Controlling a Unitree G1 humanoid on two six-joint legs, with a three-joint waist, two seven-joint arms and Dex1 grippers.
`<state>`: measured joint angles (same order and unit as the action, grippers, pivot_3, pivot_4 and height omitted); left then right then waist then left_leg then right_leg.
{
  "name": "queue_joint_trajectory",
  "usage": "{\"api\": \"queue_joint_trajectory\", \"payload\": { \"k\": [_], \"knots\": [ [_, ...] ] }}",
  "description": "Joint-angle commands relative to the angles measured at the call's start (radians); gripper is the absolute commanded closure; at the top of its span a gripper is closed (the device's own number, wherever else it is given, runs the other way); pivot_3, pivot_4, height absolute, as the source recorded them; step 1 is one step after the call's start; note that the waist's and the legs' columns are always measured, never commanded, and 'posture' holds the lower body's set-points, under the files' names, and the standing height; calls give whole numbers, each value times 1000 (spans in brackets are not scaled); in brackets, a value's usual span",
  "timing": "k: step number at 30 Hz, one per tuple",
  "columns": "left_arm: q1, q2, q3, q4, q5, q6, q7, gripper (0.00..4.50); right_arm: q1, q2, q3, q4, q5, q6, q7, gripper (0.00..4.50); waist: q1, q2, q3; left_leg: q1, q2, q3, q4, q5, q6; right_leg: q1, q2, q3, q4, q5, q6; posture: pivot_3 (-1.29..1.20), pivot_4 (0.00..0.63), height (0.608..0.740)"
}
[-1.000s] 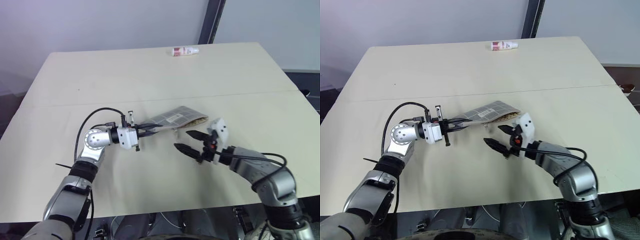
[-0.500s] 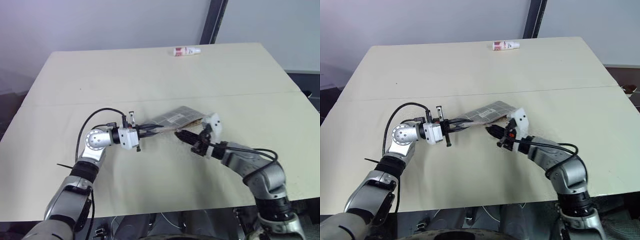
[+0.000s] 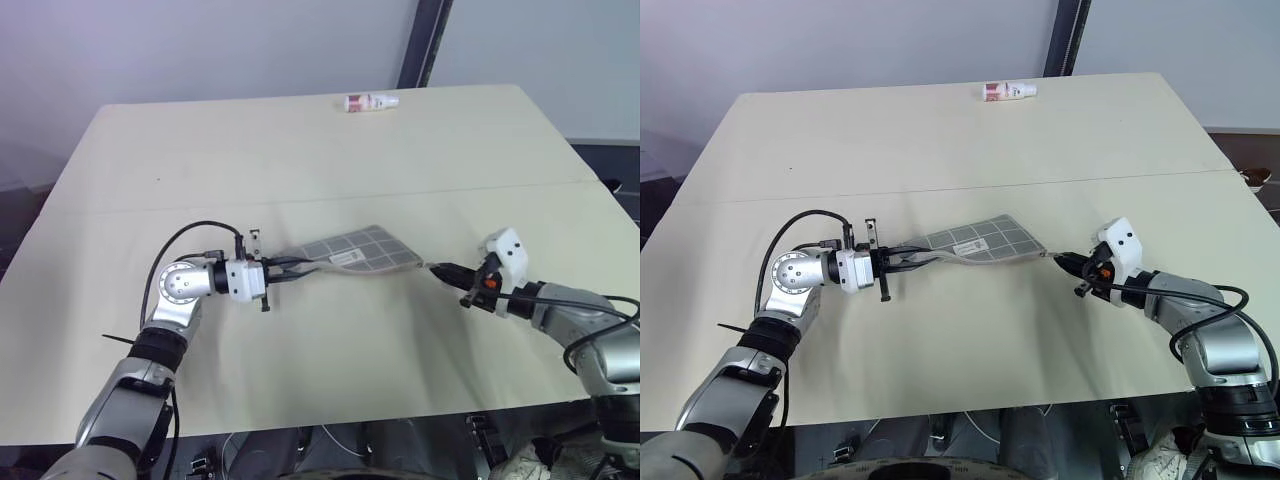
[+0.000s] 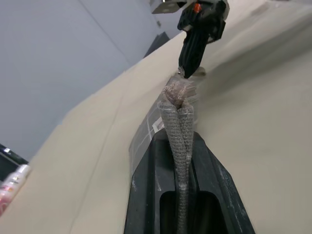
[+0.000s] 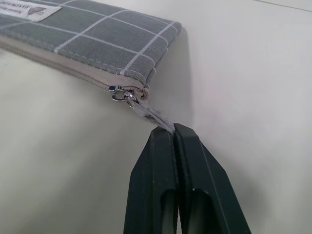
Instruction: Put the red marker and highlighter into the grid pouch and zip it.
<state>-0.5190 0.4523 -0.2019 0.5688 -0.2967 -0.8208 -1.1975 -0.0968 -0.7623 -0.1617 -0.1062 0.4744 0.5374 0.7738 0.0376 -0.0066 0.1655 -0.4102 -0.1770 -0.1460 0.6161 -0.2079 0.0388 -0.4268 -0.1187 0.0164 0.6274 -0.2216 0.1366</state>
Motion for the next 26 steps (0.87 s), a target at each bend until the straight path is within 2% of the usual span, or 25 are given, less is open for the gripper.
{"api": "queue_joint_trajectory", "payload": {
  "k": [1,3,4,6,7,10,13,18,26],
  "knots": [
    [-5,-2,44,-34,-33,46,12,2549,-2,-1,-53,-23,19,-2,6,3152,0,0,0,0,0,0,0,0,0,0,0,0,0,0,0,0,150,740],
    [10,-14,59,-78,-73,126,10,1436,7,-2,-60,-44,26,-9,21,1996,0,0,0,0,0,0,0,0,0,0,0,0,0,0,0,0,150,740],
    [20,-18,72,-106,-108,193,15,1035,11,-1,-68,-47,27,-18,24,1578,0,0,0,0,0,0,0,0,0,0,0,0,0,0,0,0,150,740],
    [30,-12,133,-128,-190,382,71,29,20,-3,-130,-49,65,-21,35,449,0,0,0,0,0,0,0,0,0,0,0,0,0,0,0,0,150,740],
    [31,3,162,-126,-216,469,94,0,23,-7,-169,-48,90,-16,41,32,0,0,0,0,0,0,0,0,0,0,0,1,0,0,0,0,150,740],
    [46,62,240,-118,-273,654,95,0,71,-46,-261,-52,130,-1,86,32,-2,0,0,0,0,0,0,0,0,-1,0,1,1,0,0,0,150,740],
    [52,105,278,-97,-238,736,140,0,104,-58,-310,-79,156,22,95,32,-1,0,0,0,0,0,-1,0,0,-1,1,0,1,0,1,0,150,740],
    [57,140,327,-92,-138,723,262,0,183,-41,-345,-171,193,52,88,32,2,0,0,0,0,0,-1,-1,-2,-1,-1,2,1,-1,0,0,150,740],
    [73,157,359,-72,-98,689,248,0,265,-20,-354,-252,217,55,88,32,2,0,0,0,0,1,-1,-1,-2,0,-1,3,-1,-1,-1,0,150,740]
  ]
}}
